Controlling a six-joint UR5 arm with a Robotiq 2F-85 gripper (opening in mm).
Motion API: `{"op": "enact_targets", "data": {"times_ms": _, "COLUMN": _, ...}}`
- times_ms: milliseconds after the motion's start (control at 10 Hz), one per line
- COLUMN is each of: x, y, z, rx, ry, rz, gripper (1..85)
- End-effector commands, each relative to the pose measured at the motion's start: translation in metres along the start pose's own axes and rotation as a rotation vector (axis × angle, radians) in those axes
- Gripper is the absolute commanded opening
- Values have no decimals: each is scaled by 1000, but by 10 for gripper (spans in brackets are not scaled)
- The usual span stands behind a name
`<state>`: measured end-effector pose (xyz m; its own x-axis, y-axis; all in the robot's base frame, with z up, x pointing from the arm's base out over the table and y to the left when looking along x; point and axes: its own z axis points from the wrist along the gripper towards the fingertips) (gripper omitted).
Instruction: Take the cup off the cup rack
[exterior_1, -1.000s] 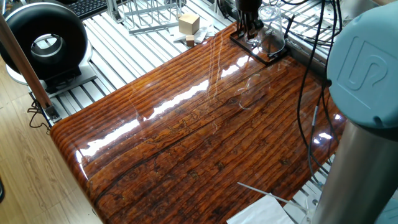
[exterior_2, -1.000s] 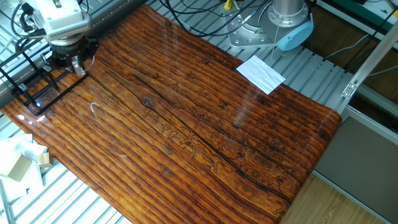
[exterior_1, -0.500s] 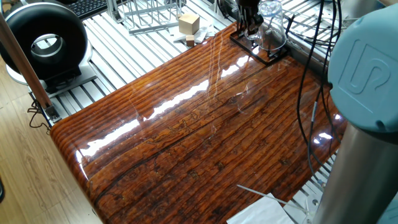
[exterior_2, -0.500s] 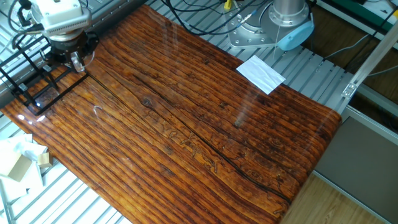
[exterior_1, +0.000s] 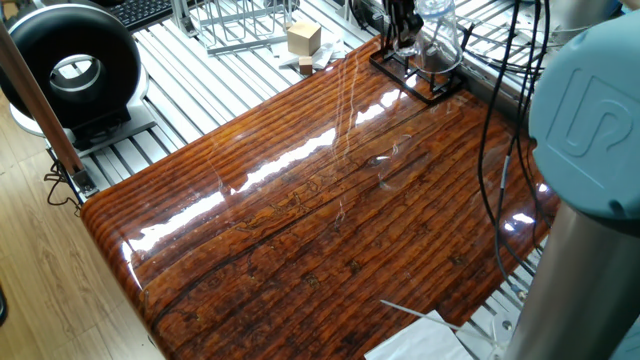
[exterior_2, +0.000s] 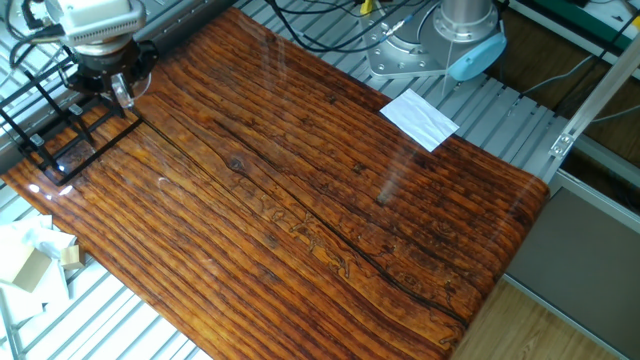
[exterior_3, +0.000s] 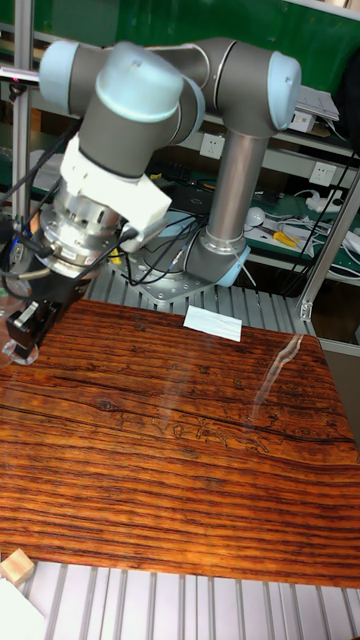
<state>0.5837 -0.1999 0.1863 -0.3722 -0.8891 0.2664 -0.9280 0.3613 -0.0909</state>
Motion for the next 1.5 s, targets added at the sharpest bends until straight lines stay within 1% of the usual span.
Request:
{"op": "enact_targets", "data": {"times_ms": 0, "x": -4, "y": 3, "z": -15, "rx": 15, "ry": -31, "rz": 23, "gripper": 10}}
{"op": "enact_targets", "data": {"times_ms": 100, "x": -5, "y": 4, "z": -19, "rx": 20, "ry": -26, "rz": 29, "gripper": 10}}
{"op": "enact_targets", "data": {"times_ms": 200, "x": -1, "y": 0, "z": -21, "rx": 41, "ry": 3, "rz": 27, "gripper": 10}}
{"op": "enact_targets", "data": {"times_ms": 300, "x": -2, "y": 5, "z": -25, "rx": 35, "ry": 0, "rz": 55, "gripper": 10}}
{"op": "enact_targets", "data": {"times_ms": 400, "x": -6, "y": 10, "z": -29, "rx": 23, "ry": -19, "rz": 83, "gripper": 10}}
{"op": "enact_targets", "data": {"times_ms": 600, "x": -13, "y": 18, "z": -36, "rx": 14, "ry": -34, "rz": 118, "gripper": 10}}
{"op": "enact_targets", "data": {"times_ms": 900, "x": -31, "y": 31, "z": -38, "rx": -40, "ry": -98, "rz": 192, "gripper": 10}}
{"op": "enact_targets", "data": {"times_ms": 1200, "x": -63, "y": 52, "z": -44, "rx": -151, "ry": -201, "rz": 306, "gripper": 10}}
{"op": "enact_targets", "data": {"times_ms": 1400, "x": -78, "y": 59, "z": -48, "rx": -200, "ry": -248, "rz": 358, "gripper": 10}}
